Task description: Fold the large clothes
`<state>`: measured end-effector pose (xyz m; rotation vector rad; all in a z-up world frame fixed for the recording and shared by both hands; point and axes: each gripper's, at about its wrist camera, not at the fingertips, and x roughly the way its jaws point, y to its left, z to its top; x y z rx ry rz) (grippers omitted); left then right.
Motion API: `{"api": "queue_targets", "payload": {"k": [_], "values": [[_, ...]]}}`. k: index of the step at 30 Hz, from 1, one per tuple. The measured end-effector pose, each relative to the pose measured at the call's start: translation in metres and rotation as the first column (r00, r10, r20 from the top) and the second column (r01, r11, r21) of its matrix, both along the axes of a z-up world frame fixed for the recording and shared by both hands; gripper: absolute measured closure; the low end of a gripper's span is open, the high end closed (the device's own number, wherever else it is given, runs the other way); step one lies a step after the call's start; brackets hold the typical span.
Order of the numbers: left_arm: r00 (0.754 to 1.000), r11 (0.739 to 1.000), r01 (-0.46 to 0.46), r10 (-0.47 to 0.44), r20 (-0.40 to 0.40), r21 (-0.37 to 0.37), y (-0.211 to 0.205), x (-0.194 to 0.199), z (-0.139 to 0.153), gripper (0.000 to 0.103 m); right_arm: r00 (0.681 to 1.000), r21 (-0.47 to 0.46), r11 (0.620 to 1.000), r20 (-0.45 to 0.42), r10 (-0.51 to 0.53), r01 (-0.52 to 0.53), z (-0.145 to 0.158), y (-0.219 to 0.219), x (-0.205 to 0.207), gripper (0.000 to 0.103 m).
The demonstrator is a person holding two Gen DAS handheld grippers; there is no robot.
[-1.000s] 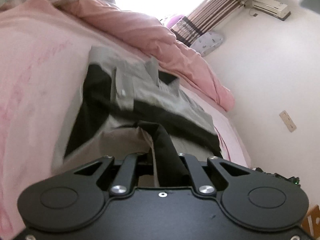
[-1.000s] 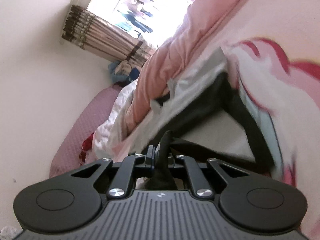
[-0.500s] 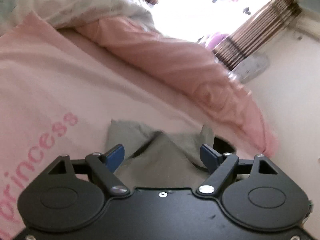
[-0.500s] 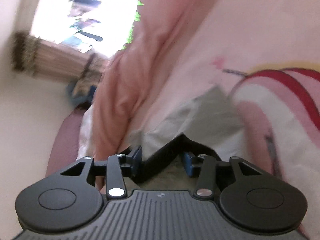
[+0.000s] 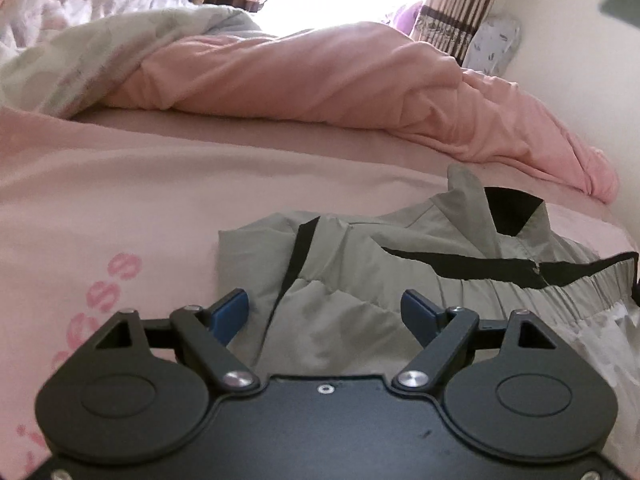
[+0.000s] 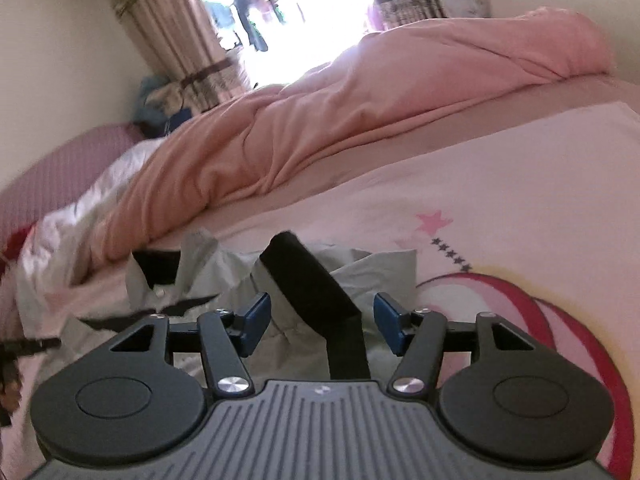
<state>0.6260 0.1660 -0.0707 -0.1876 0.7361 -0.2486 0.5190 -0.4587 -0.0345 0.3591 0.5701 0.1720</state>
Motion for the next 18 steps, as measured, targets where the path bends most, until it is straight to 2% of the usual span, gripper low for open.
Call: {"api": "queue_targets", "payload": {"k": [4,5,6,7,8,10,11,15,18], "values": [[1.0,1.0,-0.009,0.009,0.021,0.011,-0.002,-0.003,-0.003,0.023,0.999,-0.082,0.996,0.038,0.028,-0.024,0.002,0.013,0.007,0.03],[0.999,1.0,-0.013,0.013,0.032,0.024,-0.009,-0.004,-0.002,0.033,0.999,-0.104,0.994,0.046,0.026,-0.021,0.004,0.016,0.008,0.03],[0.999,0.998,-0.022,0.02,0.046,0.051,-0.011,-0.006,-0.003,0.053,0.998,-0.123,0.992,0.055,0.028,-0.021,0.004,0.019,0.009,0.032],[0.998,0.996,-0.027,0.022,0.054,0.08,-0.014,-0.007,-0.003,0.059,0.997,-0.142,0.99,0.066,0.031,-0.021,0.003,0.023,0.01,0.041],[0.998,0.994,-0.027,0.021,0.064,0.109,-0.019,-0.009,-0.002,0.07,0.996,-0.166,0.986,0.085,0.034,-0.02,0.004,0.027,0.008,0.057],[0.995,0.99,-0.024,0.009,0.102,0.143,-0.023,-0.016,0.002,0.082,0.991,-0.201,0.979,0.127,0.044,-0.018,0.01,0.035,0.0,0.074],[0.993,0.99,-0.021,0.005,0.117,0.137,-0.023,-0.019,0.005,0.091,0.986,-0.217,0.976,0.158,0.054,-0.019,0.016,0.04,-0.005,0.079],[0.975,0.995,-0.053,0.032,0.219,0.088,-0.017,-0.037,0.028,0.094,0.979,-0.215,0.976,0.204,0.018,0.026,0.036,0.045,-0.003,0.084],[0.968,0.993,-0.069,0.043,0.246,0.098,-0.018,-0.035,0.035,0.093,0.991,-0.188,0.981,0.132,-0.021,0.046,0.034,0.039,0.02,0.085]]}}
